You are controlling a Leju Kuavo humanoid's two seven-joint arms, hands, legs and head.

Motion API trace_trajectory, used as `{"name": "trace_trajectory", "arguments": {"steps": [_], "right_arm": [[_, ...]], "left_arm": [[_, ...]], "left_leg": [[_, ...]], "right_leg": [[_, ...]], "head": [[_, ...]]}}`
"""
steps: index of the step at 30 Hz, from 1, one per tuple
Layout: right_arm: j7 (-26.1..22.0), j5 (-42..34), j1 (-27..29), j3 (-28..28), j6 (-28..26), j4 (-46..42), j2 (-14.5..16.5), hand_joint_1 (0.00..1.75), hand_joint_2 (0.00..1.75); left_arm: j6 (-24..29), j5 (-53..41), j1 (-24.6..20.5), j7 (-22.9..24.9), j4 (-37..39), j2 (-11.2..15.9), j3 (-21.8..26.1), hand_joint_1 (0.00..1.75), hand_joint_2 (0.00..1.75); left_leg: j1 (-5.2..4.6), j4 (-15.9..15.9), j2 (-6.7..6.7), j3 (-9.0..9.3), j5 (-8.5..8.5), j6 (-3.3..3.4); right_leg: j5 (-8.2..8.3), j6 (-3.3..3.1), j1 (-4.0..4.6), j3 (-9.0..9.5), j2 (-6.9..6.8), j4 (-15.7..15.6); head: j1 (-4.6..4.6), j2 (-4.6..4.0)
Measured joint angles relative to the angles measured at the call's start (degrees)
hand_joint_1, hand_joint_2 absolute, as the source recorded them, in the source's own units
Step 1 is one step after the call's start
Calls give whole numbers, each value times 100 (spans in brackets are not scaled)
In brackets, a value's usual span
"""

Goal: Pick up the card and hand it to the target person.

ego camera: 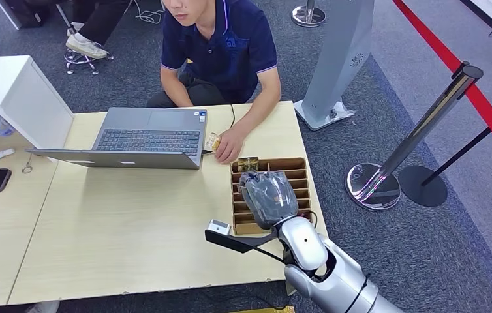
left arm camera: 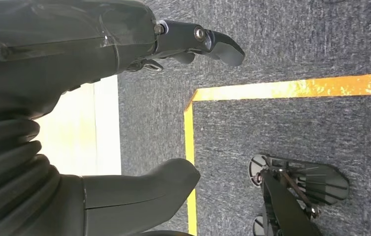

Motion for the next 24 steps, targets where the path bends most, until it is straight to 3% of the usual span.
{"name": "trace_trajectory", "arguments": {"steps": [7, 12, 24], "right_arm": [[46, 193, -309, -1, 458, -969, -185, 175, 175], [-13, -48, -833, 2, 794, -1245, -333, 175, 175], [-132, -498, -1839, 95, 929, 78, -357, 175, 175]], "left_arm": [[-13, -41, 3, 13, 1, 2, -1, 0, 175], [-76, -154, -1, -4, -1, 4, -19, 0, 175], [-131, -385, -32, -119, -2, 0, -164, 0, 175]], "left_leg": [[0, 0, 0, 0, 0, 0], [0, 0, 2, 0, 0, 0], [0, 0, -9, -7, 3, -1]], "right_leg": [[1, 0, 0, 1, 0, 0], [4, 1, 0, 1, 1, 0], [4, 2, 0, 1, -7, 2]], "head": [[1, 0], [1, 0], [-1, 1]]}}
